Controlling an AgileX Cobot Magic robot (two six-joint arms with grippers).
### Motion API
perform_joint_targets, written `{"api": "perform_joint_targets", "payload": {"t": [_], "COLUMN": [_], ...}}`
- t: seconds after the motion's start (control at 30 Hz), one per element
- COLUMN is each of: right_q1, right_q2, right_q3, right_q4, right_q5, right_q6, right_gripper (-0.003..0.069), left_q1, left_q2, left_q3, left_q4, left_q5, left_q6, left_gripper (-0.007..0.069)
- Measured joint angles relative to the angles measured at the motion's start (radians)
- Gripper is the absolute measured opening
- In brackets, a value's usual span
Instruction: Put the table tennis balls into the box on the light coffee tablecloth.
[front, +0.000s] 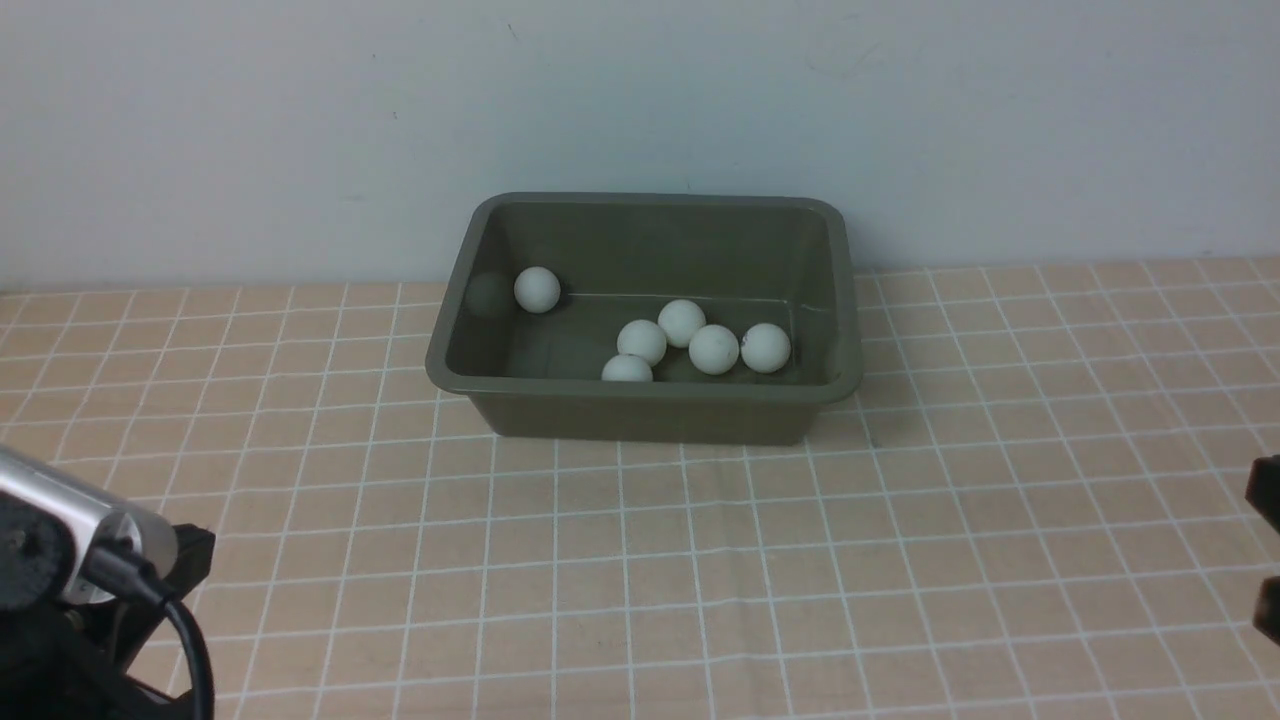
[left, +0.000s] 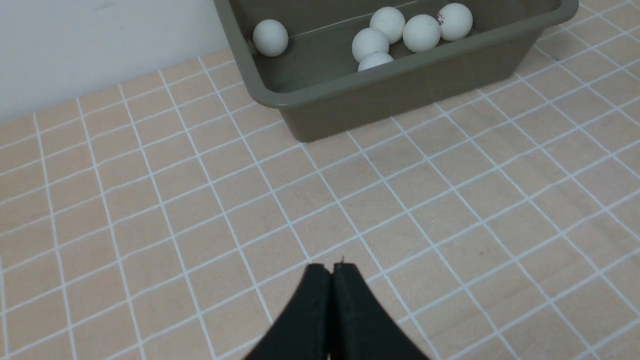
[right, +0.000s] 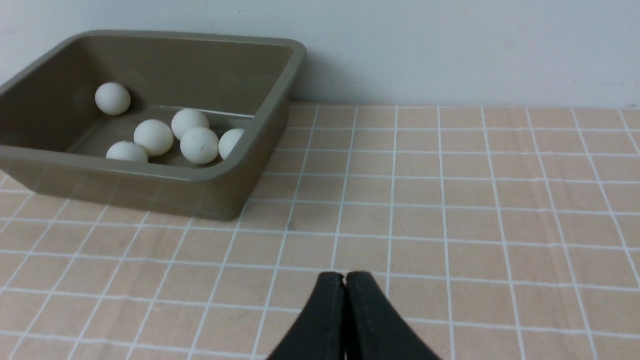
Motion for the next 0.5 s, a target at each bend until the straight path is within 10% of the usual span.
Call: {"api": "perform_joint_targets", "payload": {"t": [0.5], "right_q1": [0.000], "right_q2": [0.000], "right_q3": [0.001], "right_q4": [0.003], "right_q5": [0.166], "right_q6": [0.000], "right_gripper": [-0.0018], "left_q1": [0.000], "left_q2": [-0.001], "left_q3": [0.000], "left_q4": [0.012], "left_q5": [0.000], "left_q6": [0.007], "left_gripper": [-0.0069]}}
